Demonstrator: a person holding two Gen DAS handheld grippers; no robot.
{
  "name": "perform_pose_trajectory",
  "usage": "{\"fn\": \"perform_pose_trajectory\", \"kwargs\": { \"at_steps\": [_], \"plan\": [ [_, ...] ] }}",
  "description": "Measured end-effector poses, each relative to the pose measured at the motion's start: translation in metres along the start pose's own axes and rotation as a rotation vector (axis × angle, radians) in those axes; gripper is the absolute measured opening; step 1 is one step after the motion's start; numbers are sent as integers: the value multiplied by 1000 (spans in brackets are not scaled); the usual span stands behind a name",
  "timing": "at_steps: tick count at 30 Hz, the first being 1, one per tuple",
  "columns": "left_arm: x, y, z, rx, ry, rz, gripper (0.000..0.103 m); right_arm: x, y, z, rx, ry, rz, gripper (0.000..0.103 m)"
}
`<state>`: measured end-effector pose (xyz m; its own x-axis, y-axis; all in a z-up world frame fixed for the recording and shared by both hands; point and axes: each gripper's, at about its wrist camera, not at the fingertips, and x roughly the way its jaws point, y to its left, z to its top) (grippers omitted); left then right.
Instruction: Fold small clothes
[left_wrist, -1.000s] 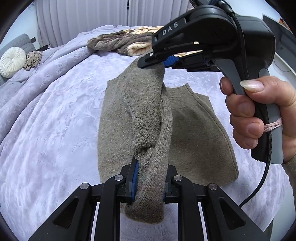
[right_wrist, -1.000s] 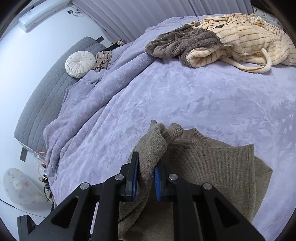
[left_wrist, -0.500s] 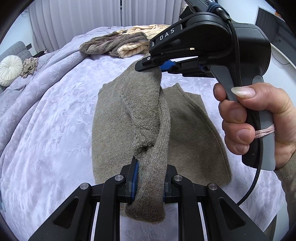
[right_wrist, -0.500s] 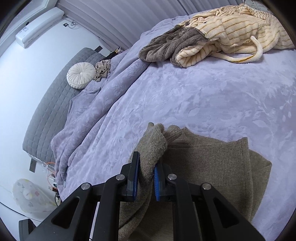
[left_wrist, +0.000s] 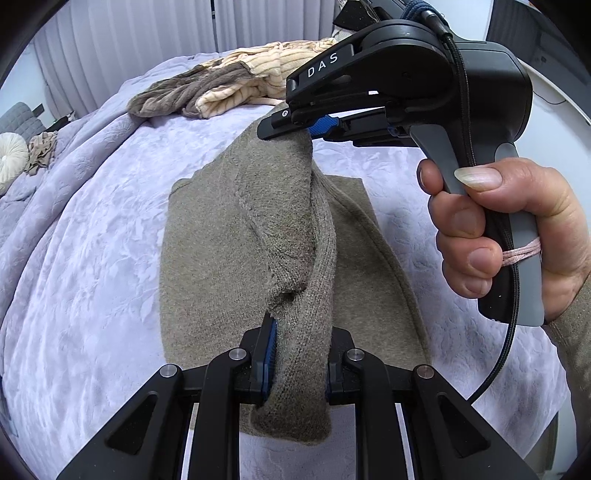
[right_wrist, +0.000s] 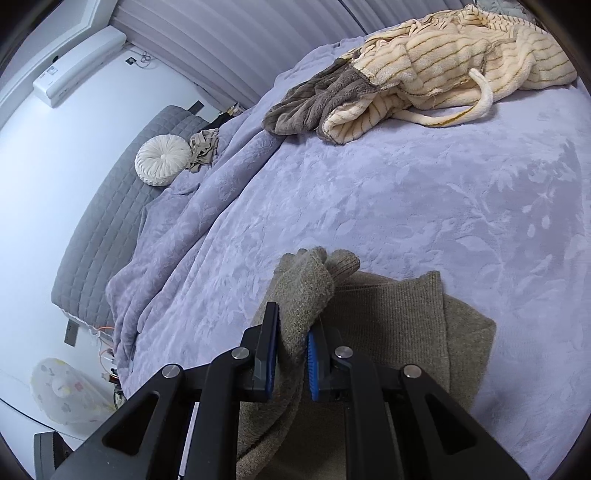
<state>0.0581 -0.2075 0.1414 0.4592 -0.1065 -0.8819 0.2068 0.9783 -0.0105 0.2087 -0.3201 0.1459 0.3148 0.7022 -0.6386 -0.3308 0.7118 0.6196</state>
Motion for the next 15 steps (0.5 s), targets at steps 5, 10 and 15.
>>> {"fn": "perform_pose_trajectory", "kwargs": {
  "at_steps": [5,10,15],
  "plan": [
    [7,-16,6,31,11,7,20,-7,-15,-2,1,-6,23,15],
    [18,-32,13,60,26,9,20,-12,-28,-1,-13,-1,34,15],
    [36,-54,13,103,51,29,20,-13,-45,-3,-14,7,30,15]
  ]
}}
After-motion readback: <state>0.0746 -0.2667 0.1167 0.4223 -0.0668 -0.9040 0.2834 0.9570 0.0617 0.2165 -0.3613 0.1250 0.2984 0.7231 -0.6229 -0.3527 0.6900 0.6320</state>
